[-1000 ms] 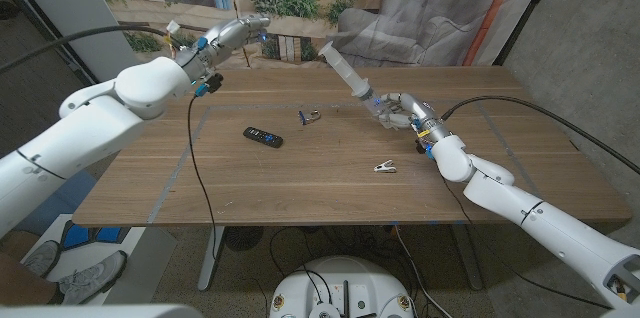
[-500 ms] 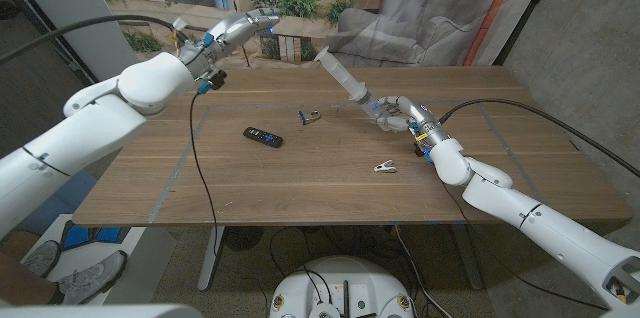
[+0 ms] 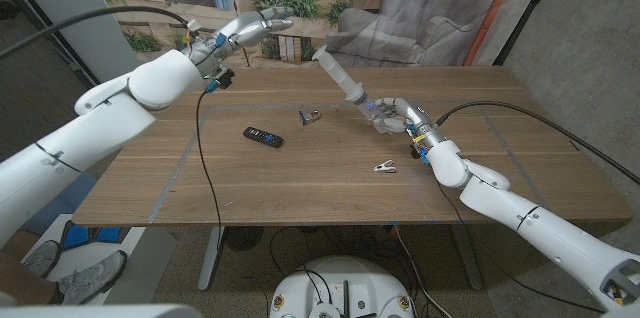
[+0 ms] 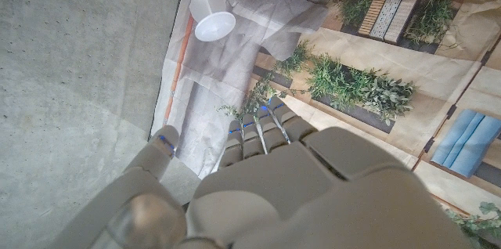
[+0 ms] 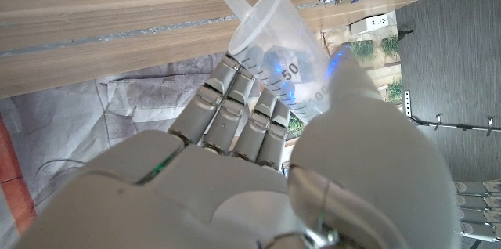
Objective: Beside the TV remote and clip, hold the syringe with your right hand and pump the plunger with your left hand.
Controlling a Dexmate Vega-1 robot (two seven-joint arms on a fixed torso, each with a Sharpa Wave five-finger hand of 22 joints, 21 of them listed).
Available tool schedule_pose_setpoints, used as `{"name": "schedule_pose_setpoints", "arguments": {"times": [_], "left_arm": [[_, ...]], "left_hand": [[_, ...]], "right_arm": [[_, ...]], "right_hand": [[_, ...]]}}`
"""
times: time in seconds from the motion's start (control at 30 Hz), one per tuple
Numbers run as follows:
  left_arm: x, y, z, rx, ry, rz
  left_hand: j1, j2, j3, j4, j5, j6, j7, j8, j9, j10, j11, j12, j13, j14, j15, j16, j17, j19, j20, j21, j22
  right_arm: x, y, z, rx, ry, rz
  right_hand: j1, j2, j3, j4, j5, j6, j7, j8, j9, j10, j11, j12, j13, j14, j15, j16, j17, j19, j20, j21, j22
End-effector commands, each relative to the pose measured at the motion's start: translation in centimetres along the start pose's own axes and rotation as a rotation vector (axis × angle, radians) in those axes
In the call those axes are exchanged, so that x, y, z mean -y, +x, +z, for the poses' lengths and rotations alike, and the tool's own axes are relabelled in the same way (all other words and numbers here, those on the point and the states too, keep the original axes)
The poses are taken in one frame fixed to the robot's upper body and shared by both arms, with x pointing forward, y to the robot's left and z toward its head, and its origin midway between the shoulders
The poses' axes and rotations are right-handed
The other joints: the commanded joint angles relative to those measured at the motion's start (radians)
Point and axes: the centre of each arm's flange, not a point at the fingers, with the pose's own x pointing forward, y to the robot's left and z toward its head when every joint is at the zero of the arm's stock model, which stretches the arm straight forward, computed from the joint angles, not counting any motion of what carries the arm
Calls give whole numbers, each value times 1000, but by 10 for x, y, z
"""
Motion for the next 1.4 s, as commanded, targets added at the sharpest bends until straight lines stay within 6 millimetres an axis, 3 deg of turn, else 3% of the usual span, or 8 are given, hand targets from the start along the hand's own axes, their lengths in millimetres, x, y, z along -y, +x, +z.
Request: {"name": "schedule_pose_setpoints", "arguments": {"times": [0.03, 0.23, 0.47, 0.7, 1.4], "left_arm": [[17, 5, 0, 18, 33, -23], [27, 10, -5, 28, 24, -45], [39, 18, -6, 55, 43, -75], [47, 25, -5, 61, 60, -109], [68, 38, 0, 105, 81, -120]], "left_hand": [[-20, 57, -3, 10, 0, -21, -1, -9, 1, -34, 3, -13, -1, -33, -2, -2, 4, -28, -57, -4, 4], [-28, 57, -7, 17, 1, -34, -5, -11, 0, -55, 3, -16, -2, -54, -2, -2, 5, -59, -75, -7, 4], [-60, 48, -36, 58, 0, -44, -1, -10, 0, -64, 6, -11, -2, -66, 7, 4, 11, -83, -106, -3, 5], [-58, 72, -38, 92, 4, -75, 4, -14, -1, -95, 16, -15, -3, -96, 15, 1, 9, -121, -108, -5, 4], [-50, 82, -37, 121, 6, -137, 19, -19, -2, -122, 21, -10, -3, -115, 19, 7, 6, -164, -108, -1, 4]], "right_arm": [[4, 0, 2, 1, 45, -7], [7, 0, 3, 7, 43, -11], [10, 0, 3, 17, 37, -13], [11, 1, 2, 17, 51, -11], [9, 8, -1, 28, 68, -13]], "right_hand": [[10, 148, 3, 0, 7, 45, -31, -4, 4, -1, 5, 6, 2, -6, -109, -2, 5, -1, -81, 1, 5], [9, 148, 2, 0, 7, 44, -30, -6, 4, -1, 5, 6, 2, -7, -108, -3, 7, -2, -81, 1, 5], [10, 149, 2, -1, 8, 49, -32, -7, 5, -1, 4, 6, 2, -7, -109, -2, 9, -2, -81, 1, 5], [10, 150, 2, -1, 8, 49, -32, -9, 5, 0, 2, 7, 2, -6, -108, -2, 10, -2, -81, 2, 5], [18, 157, 7, -4, 10, 56, -38, -14, 5, -4, -4, 6, 3, -7, -110, -5, 14, -5, -85, 3, 5]]}}
